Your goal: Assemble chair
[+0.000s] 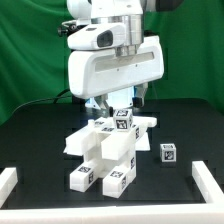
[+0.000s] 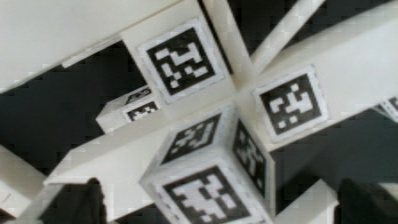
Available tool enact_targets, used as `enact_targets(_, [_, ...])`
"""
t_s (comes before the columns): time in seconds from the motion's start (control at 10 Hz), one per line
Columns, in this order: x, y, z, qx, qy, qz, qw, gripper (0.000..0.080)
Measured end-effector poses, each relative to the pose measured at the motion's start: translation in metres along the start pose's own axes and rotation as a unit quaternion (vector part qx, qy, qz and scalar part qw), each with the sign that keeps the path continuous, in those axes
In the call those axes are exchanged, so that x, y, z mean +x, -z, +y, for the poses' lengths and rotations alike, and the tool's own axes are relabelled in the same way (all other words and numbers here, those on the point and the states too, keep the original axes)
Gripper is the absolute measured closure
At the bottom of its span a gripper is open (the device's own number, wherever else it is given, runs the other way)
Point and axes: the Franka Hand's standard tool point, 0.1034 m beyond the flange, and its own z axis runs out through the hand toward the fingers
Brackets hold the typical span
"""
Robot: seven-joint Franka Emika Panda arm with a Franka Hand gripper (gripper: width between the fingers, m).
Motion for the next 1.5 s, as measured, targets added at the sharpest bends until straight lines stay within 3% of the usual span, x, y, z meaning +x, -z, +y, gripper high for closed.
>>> enact_targets(0.3, [-0.002,-0.016,-0.005,0.001,0.029,-0.012,1.0,0.015])
enact_targets(0.5, [-0.002,-0.016,-0.005,0.001,0.011,-0.011,1.0,0.0192])
enact_targets(0.7, [-0.002,-0.016,-0.004,0.0,-0.028,-0.011,1.0,0.0496])
enact_targets(1.1, [-0.002,-0.016,-0.004,-0.001,-0.144,-0.011,0.99,0.0515])
enact_targets(1.5, [-0.003,-0.016,-0.002,-0.005,-0.303,-0.005,0.953,0.0515])
